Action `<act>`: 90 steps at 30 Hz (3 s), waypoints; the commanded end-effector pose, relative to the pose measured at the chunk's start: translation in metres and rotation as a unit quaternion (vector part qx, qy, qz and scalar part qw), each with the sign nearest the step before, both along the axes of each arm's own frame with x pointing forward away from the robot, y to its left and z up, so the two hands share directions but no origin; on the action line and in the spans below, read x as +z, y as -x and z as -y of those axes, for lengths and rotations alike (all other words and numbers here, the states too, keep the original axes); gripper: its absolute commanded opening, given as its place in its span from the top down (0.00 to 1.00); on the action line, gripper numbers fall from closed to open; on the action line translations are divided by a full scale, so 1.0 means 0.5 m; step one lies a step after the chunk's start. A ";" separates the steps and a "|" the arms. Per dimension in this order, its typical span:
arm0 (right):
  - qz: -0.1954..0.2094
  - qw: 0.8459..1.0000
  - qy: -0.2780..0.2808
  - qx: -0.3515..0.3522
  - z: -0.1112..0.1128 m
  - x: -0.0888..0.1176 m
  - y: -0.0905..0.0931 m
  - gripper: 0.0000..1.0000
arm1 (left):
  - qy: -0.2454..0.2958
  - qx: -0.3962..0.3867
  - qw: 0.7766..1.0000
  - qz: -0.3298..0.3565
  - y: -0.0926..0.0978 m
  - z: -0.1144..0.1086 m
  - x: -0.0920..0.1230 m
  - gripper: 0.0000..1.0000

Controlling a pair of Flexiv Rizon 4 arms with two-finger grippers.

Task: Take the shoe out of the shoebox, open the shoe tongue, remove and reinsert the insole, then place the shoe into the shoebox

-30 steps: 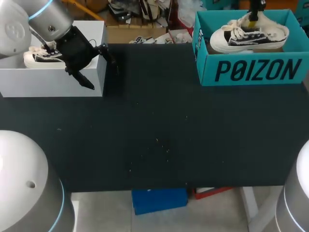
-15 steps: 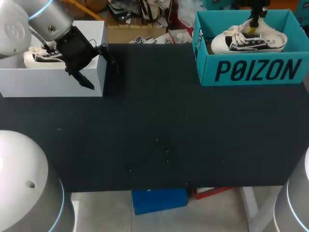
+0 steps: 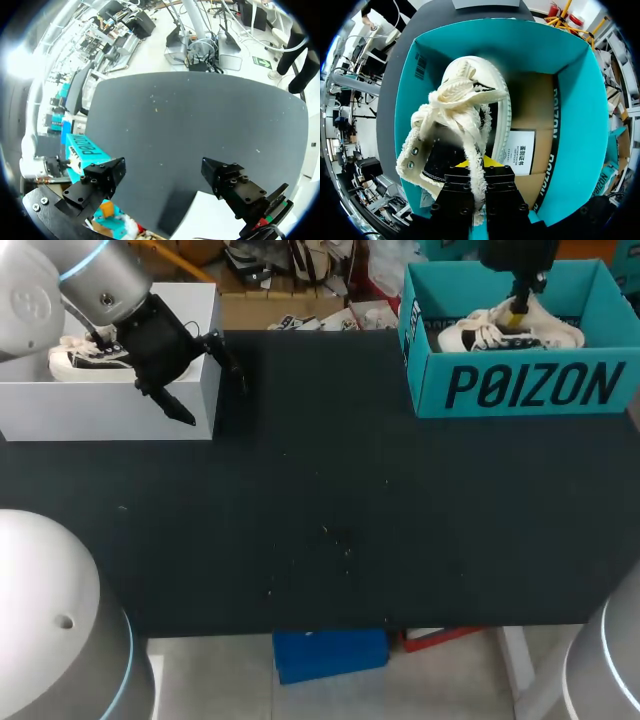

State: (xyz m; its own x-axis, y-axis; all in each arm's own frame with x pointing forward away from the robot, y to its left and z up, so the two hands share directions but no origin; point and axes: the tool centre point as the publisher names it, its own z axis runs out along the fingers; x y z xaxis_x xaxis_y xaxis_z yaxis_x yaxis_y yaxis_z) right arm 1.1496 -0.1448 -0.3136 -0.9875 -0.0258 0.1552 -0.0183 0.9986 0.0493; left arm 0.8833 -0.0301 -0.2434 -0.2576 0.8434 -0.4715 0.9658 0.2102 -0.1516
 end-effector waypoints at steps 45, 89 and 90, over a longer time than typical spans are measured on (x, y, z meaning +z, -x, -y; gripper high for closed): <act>-0.020 0.997 0.050 -0.056 0.018 0.005 0.013 0.00 | -0.002 0.000 1.000 0.000 0.001 0.000 0.000 0.00; 0.307 0.908 0.141 -0.248 -0.367 0.189 0.391 0.00 | -0.002 0.000 1.000 0.000 0.001 0.000 0.000 0.00; 0.306 0.907 0.150 -0.247 -0.378 0.185 0.398 0.00 | -0.002 0.000 1.000 0.000 0.001 0.000 0.000 0.00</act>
